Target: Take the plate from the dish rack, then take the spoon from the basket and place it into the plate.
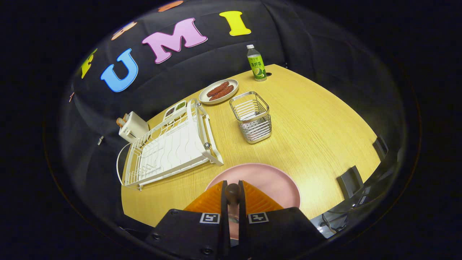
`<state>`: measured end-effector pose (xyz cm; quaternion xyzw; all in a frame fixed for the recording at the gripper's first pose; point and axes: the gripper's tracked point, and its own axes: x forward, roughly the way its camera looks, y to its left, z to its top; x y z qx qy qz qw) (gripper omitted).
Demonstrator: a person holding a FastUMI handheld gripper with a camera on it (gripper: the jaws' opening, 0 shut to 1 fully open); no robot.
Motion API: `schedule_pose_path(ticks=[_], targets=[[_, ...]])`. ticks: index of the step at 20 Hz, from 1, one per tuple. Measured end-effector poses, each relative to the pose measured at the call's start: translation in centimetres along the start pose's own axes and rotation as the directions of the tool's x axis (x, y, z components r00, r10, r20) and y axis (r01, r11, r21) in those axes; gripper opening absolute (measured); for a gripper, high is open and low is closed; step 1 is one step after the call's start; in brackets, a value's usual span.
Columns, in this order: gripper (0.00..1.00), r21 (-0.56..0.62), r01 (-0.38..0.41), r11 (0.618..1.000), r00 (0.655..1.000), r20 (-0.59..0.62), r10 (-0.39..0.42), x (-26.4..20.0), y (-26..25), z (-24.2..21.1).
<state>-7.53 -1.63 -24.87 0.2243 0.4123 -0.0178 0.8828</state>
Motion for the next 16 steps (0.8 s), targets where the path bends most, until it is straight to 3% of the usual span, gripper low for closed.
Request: schedule_pose_path(ticks=[7,9,12,13,16], targets=[[0.2,-0.033,0.034,0.999,0.999,0.027,-0.033,0.8,0.0,1.0],[0.38,-0.04,0.039,0.998,0.998,0.042,-0.038,0.4,-0.2,1.4],[0.96,-0.067,0.049,0.997,0.996,0.082,-0.043,-0.5,-0.4,2.4],[1.0,-0.082,0.055,0.995,0.993,0.111,-0.046,-1.1,-0.4,3.1],[0.98,-0.141,0.075,0.987,0.974,0.222,-0.042,-3.4,0.1,5.9]])
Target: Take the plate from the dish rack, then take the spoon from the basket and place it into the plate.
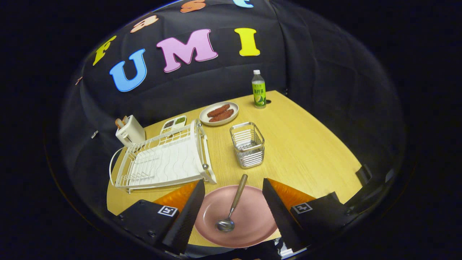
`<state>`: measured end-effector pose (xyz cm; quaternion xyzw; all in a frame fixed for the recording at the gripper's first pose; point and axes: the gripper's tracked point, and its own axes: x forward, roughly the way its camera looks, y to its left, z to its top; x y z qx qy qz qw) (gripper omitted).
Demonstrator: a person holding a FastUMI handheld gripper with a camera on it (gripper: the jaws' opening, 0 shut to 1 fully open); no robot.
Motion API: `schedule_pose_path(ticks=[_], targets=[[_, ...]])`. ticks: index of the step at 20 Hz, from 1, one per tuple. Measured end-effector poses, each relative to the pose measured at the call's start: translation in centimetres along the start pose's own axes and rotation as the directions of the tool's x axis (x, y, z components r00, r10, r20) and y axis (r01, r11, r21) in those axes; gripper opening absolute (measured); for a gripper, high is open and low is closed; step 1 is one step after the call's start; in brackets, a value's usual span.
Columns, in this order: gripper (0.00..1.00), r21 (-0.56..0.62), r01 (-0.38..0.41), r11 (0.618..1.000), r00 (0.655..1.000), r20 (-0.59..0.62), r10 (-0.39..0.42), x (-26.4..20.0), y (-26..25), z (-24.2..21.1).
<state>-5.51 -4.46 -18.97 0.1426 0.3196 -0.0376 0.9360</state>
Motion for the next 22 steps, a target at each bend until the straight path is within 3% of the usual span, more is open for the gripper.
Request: schedule_pose_path(ticks=[4,10,18,22], targets=[[0.98,-0.067,-0.004,0.998,0.985,0.174,0.015,-3.4,1.0,6.0],[0.98,-0.103,-0.03,0.994,0.923,0.378,0.067,-8.8,3.7,14.8],[0.98,-0.109,0.117,0.987,0.795,0.606,-0.027,-16.2,2.7,22.8],[0.98,-0.071,0.141,0.988,0.79,0.609,-0.069,-16.7,2.1,23.2]])
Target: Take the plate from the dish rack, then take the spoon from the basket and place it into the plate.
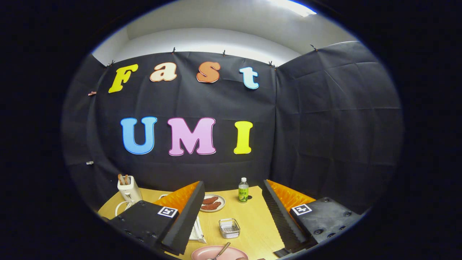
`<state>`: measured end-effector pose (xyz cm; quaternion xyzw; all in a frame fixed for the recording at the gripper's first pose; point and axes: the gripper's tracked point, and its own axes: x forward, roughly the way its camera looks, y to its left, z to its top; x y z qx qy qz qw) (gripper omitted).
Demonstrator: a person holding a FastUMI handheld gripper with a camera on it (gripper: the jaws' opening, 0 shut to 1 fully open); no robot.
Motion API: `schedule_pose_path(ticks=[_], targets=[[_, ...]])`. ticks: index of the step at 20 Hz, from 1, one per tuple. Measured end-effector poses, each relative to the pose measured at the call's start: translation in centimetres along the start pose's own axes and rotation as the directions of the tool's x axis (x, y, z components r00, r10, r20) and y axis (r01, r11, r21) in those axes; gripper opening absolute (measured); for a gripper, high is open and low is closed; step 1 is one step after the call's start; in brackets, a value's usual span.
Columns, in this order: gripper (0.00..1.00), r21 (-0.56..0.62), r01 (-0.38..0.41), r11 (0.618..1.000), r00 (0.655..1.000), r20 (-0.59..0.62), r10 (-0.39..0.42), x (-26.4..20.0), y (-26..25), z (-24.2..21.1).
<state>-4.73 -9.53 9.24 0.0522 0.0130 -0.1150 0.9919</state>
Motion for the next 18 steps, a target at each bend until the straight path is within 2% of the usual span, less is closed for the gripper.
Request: schedule_pose_path(ticks=[6,11,13,15,18], targets=[[0.98,0.034,-0.052,0.998,0.999,0.008,0.052,-0.5,1.4,-0.3],[0.98,0.053,-0.165,0.985,0.986,-0.015,0.166,-1.6,6.0,-1.7],[0.98,0.02,-0.194,0.981,0.981,-0.005,0.194,-1.8,7.1,-1.8],[0.98,0.036,-0.218,0.975,0.976,0.008,0.217,-2.5,8.9,-1.9],[0.97,-0.009,-0.205,0.979,0.979,-0.002,0.205,-2.8,9.6,-3.3]])
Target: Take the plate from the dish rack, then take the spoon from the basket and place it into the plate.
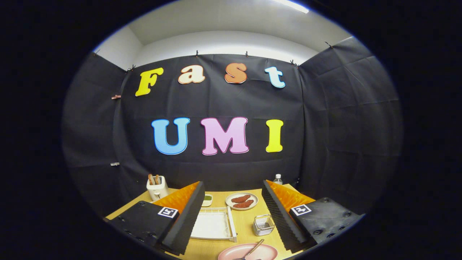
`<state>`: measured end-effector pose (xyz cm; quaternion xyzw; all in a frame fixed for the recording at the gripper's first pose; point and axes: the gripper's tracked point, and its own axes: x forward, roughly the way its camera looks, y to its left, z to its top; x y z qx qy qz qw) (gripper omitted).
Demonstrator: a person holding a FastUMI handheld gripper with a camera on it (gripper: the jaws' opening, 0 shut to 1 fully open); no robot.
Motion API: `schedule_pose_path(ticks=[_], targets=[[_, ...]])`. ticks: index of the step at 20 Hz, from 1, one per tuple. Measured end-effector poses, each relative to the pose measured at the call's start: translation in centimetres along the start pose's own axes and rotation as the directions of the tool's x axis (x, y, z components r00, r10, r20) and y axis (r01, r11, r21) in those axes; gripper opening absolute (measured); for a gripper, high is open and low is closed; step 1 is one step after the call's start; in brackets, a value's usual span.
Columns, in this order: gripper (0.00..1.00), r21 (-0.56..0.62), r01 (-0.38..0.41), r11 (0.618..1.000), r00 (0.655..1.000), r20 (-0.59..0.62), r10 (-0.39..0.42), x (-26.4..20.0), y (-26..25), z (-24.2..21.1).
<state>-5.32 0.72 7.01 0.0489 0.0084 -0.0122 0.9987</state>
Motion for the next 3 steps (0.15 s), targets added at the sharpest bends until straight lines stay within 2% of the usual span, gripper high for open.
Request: schedule_pose_path(ticks=[3], targets=[[0.97,-0.042,0.019,0.999,1.0,0.023,-0.018,0.18,1.06,-1.19]])
